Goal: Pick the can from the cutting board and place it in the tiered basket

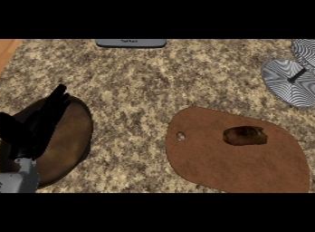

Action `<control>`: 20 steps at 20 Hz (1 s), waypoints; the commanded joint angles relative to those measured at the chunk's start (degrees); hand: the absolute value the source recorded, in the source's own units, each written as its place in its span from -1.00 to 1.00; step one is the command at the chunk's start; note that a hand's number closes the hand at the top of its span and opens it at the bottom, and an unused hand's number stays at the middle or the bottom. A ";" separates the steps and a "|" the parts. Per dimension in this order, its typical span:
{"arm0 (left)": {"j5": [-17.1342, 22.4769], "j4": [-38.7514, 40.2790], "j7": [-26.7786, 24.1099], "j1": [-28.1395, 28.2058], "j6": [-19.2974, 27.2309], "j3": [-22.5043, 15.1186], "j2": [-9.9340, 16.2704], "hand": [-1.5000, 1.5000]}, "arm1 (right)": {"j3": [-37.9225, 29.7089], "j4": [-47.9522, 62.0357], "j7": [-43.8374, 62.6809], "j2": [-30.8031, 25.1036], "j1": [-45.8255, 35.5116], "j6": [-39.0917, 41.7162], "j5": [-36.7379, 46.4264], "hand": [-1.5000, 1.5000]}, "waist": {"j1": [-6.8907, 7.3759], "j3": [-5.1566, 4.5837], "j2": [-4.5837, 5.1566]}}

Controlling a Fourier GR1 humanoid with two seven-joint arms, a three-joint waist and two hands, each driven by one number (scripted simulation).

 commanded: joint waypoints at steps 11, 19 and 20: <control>-0.30 -0.92 3.03 -1.98 -1.07 1.10 -1.13 0.00 | 1.76 12.01 -3.44 9.00 -6.24 -15.77 8.93 1.00 | 0.76 0.08 0.36; -0.49 0.72 -0.03 0.06 -3.04 2.61 -0.67 0.00 | -3.46 16.20 -4.29 9.61 -11.71 -18.01 5.54 -1.00 | 0.63 0.06 0.27; -1.86 2.12 -2.13 0.00 -2.33 2.20 -1.60 0.00 | -2.96 17.85 -6.81 9.00 -10.94 -16.90 6.31 -1.00 | 0.62 0.07 0.36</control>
